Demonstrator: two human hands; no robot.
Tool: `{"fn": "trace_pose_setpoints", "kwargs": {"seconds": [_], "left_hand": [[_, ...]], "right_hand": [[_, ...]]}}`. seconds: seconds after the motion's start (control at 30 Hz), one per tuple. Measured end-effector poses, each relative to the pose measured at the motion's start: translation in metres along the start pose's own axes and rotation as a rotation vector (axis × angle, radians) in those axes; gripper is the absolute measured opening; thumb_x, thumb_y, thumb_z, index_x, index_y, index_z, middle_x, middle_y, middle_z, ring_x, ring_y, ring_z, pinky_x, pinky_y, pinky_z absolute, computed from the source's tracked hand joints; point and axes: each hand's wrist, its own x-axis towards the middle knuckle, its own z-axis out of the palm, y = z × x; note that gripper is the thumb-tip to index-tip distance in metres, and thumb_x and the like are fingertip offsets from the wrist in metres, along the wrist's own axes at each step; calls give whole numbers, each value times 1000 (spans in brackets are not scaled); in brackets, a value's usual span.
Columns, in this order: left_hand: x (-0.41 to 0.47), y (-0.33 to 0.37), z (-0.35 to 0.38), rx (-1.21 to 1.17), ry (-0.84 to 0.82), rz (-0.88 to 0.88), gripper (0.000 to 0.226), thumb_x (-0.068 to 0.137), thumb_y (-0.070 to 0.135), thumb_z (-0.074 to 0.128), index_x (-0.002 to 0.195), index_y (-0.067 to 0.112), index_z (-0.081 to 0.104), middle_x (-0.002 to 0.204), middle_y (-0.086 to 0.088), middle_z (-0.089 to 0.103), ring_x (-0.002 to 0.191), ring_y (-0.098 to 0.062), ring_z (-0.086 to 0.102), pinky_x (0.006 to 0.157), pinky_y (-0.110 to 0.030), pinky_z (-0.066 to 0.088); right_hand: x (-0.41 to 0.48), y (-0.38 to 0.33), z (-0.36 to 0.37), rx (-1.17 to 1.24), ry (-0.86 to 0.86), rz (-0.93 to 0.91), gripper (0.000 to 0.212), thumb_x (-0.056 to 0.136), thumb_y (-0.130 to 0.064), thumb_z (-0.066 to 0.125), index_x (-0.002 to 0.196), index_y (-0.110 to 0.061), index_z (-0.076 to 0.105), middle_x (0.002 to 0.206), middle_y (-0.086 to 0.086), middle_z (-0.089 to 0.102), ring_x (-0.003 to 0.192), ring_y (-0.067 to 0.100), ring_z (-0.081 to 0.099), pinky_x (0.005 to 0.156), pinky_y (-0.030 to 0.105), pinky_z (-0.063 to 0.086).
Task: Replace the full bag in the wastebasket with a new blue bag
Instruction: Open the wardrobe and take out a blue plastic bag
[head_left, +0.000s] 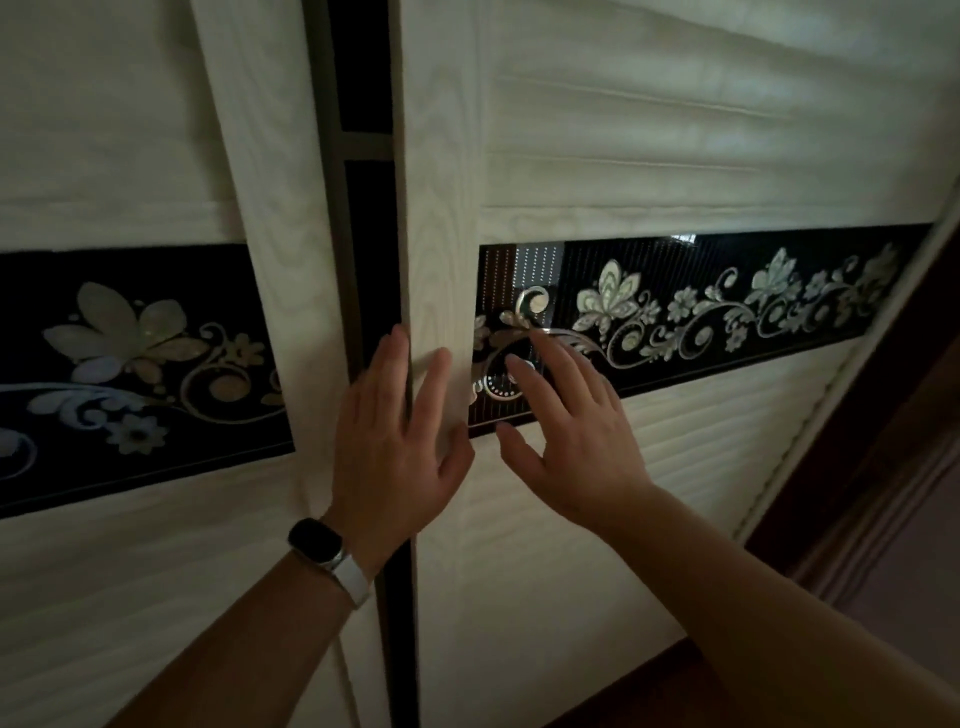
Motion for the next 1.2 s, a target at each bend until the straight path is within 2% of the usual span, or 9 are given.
{"fn": "trace_pose_setpoints", "kwargs": {"seconds": [0.2, 0.33, 0.43, 0.5, 0.83, 1.2], "left_hand": [[1, -14, 25, -6, 153, 88, 72, 83, 42, 65, 140, 8, 35, 144, -26, 25, 129, -42, 36, 97, -52, 43], [2, -15, 33, -26, 204, 103, 74, 83, 43, 61, 143, 13, 28, 150, -19, 16, 135, -34, 27, 101, -49, 39], [1, -13, 37, -27, 215, 97, 75, 82, 40, 62, 143, 14, 27, 150, -19, 14, 135, -32, 24, 101, -47, 38], [0, -12, 41, -52, 203, 101, 75, 83, 39, 62, 144, 14, 26, 151, -19, 12, 136, -33, 24, 102, -47, 38], [14, 12, 71, -100, 217, 117, 75, 82, 39, 61, 144, 14, 25, 151, -19, 12, 140, -33, 22, 109, -48, 32], [46, 72, 131, -156, 186, 172, 76, 84, 38, 60, 145, 13, 23, 152, -20, 10, 140, -35, 21, 112, -47, 30]], "right_hand": [[19, 10, 50, -32, 239, -105, 58, 87, -41, 59, 137, -16, 43, 149, 17, 35, 140, 34, 29, 109, 53, 31], [24, 20, 78, -58, 379, -133, 60, 89, -47, 46, 142, -21, 35, 151, 13, 28, 140, 33, 26, 107, 57, 31], [28, 29, 93, -75, 455, -177, 62, 91, -53, 36, 146, -24, 30, 159, 5, 15, 143, 30, 22, 108, 55, 27], [29, 33, 99, -89, 486, -187, 64, 91, -54, 34, 148, -24, 27, 160, 4, 13, 143, 30, 21, 109, 54, 26], [27, 73, 96, -103, 520, -193, 66, 91, -54, 33, 149, -24, 24, 160, 4, 13, 143, 31, 22, 108, 56, 27], [16, 166, 83, -159, 484, -177, 67, 91, -53, 32, 149, -22, 23, 160, 5, 9, 144, 31, 19, 111, 53, 23]]}}
